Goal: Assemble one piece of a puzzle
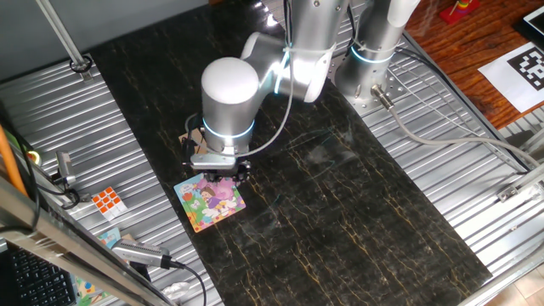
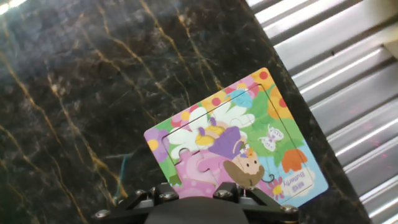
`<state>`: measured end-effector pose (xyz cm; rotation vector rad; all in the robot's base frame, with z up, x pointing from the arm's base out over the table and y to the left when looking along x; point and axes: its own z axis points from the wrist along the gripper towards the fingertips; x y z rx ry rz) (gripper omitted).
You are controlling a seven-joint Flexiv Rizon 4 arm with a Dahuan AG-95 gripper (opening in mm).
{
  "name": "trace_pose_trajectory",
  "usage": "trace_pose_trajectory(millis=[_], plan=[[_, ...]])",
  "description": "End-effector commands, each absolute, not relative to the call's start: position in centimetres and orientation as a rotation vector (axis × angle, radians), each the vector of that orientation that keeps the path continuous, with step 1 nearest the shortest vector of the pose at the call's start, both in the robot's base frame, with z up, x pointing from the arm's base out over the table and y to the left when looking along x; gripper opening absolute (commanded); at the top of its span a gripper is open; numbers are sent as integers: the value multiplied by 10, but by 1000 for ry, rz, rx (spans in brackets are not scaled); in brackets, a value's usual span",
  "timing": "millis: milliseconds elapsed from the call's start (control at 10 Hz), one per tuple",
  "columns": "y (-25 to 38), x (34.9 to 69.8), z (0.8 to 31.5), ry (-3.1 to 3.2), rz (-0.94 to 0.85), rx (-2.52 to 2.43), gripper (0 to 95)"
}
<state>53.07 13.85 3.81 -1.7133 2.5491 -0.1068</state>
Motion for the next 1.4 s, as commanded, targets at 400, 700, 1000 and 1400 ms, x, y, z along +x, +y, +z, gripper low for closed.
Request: trace_pose_trajectory(millis=[400,700,1000,1400], plan=[[140,531,38,2387,-87,-1957,190],[139,530,37,2342,-80,-2004,380],[140,530,37,2367,-53,-1993,380],[146,530,32,2369,-43,-1991,380]])
